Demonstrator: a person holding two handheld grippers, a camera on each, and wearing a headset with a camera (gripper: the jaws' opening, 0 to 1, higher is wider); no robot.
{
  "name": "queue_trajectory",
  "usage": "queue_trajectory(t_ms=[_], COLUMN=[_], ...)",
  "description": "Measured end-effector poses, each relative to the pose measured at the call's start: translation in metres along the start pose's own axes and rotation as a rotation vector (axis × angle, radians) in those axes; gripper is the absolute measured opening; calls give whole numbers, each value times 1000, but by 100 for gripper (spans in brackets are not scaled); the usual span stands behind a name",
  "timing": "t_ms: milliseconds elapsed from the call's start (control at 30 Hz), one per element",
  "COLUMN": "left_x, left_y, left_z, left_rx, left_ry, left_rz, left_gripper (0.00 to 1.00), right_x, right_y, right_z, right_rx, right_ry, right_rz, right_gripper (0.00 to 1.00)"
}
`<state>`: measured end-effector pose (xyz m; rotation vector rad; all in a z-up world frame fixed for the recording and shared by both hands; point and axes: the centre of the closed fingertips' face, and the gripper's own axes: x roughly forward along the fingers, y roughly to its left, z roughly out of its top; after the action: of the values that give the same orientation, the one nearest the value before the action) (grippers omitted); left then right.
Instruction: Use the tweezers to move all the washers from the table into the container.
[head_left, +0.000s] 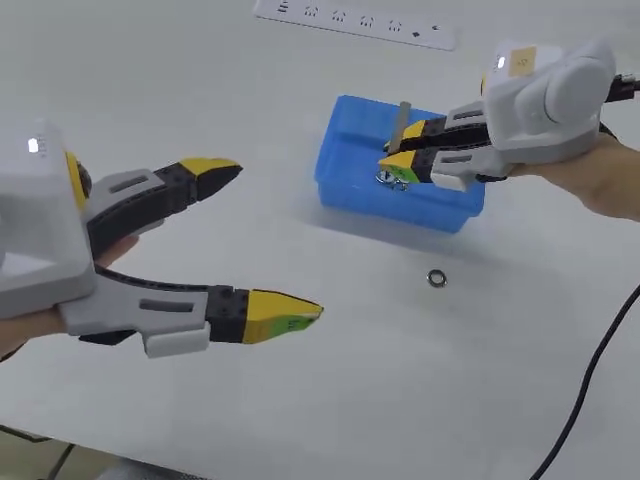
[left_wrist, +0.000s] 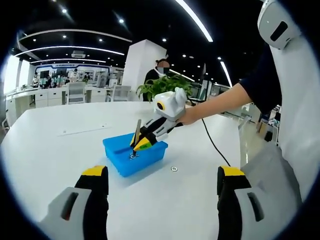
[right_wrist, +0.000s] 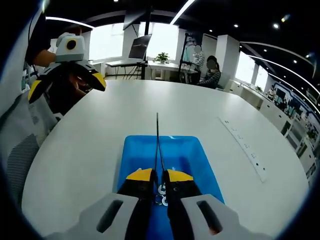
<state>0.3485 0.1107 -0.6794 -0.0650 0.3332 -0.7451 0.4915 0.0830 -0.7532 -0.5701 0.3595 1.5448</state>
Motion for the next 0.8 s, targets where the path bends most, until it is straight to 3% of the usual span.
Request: queue_trajectory(t_ms=[167,300,367,467,600,733,800], left_x=[3,9,17,42,74,101,111], left_y=[1,11,29,43,49,44,35], left_z=[2,5,12,35,55,60,61], left_rx=[2,17,66,117,178,228,215], left_ry=[-6,-4,4,-26,-33,12,22], left_rz=[7,18,71,55,2,-89,-174], left_gripper=[95,93,91,88,85,83,73], right_x=[-8,-14,-17,-18,-17,-18,-18], right_y=[-1,-4,-5,-3,1,7,9], right_z=[7,12,14,13,12,13,13], right_rx=[-43,-47,-46,-49,-45,-56,-61], right_ry=[-10,-10,-13,-6,6,10,11], right_rz=[-16,-36,-41,-37,-30,-11,-2], right_gripper=[8,7,7,7,8,8,8])
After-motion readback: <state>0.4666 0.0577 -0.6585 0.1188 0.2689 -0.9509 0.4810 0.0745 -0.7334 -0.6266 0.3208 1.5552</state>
